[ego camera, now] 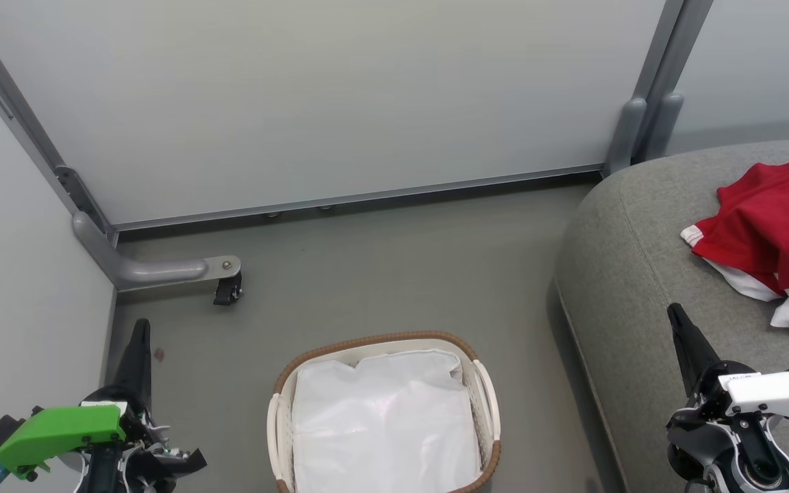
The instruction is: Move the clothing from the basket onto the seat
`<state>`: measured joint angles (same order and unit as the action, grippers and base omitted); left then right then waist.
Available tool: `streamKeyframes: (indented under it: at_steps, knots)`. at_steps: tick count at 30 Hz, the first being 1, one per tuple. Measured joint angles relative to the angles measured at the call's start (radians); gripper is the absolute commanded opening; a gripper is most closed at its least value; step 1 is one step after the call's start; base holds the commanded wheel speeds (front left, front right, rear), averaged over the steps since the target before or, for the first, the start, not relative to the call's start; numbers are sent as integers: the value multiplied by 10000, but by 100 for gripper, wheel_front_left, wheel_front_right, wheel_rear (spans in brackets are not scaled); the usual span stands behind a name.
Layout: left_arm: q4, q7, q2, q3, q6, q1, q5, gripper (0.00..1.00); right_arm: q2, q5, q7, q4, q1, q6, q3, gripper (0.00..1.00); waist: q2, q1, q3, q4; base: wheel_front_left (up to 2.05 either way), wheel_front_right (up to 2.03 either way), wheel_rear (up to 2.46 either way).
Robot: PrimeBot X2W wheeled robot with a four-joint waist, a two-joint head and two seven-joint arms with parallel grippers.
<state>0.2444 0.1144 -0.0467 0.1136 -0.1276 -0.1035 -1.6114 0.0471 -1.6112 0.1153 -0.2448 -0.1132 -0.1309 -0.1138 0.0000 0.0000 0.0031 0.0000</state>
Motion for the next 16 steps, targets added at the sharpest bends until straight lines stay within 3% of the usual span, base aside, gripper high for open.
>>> streamKeyframes:
  at_steps: [16]
  knots:
    - [-8,0,0,0,0,0,0,0,0,0,0,0,0,0,0,0,0,0,0,0,0,0,0]
